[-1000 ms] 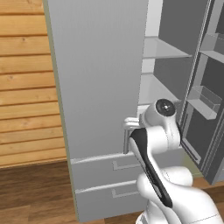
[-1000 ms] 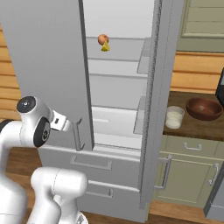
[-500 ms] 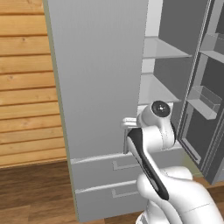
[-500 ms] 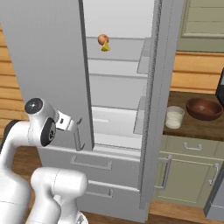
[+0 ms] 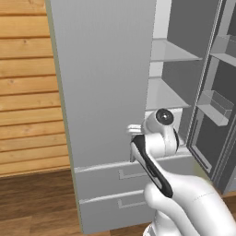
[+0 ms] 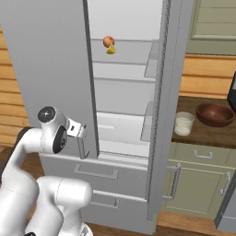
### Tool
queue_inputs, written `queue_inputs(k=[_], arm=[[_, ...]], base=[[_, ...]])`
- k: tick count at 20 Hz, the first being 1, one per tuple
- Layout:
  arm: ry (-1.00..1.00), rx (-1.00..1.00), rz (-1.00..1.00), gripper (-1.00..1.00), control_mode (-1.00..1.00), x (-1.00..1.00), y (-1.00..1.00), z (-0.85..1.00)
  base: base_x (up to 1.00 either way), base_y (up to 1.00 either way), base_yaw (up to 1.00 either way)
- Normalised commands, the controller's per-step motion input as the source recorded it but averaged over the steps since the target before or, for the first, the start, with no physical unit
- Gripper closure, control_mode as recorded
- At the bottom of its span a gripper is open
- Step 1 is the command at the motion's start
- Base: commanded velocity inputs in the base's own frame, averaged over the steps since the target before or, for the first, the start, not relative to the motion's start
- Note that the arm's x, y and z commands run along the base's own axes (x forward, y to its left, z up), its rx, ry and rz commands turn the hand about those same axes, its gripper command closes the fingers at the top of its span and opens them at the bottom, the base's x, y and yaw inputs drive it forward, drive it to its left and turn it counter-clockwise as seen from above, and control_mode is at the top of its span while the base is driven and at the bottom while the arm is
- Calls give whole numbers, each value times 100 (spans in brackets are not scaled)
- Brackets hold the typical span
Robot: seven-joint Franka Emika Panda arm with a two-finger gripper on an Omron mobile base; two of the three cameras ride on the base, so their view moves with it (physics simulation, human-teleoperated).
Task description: Grab a lemon wedge from the fridge and one ice cube from the ice bowl, and put them in the glass of lemonade.
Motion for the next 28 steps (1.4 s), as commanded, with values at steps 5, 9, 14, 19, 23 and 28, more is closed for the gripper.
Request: queue_inputs(k=[5, 9, 14, 19, 23, 28], arm=[[-1, 0, 3, -100, -100, 43, 0, -27], [-3, 0, 3, -100, -100, 38, 0, -25], [-2, 0, 2, -100, -100, 39, 0, -27], [-1, 0, 1, -100, -100, 41, 0, -28], [0, 0, 0, -100, -100, 46, 0, -24], [0, 0, 0, -100, -100, 55, 0, -24]], base=[[0, 0, 0], [0, 0, 0], [0, 0, 0], [0, 0, 0], [0, 0, 0], [0, 0, 0]])
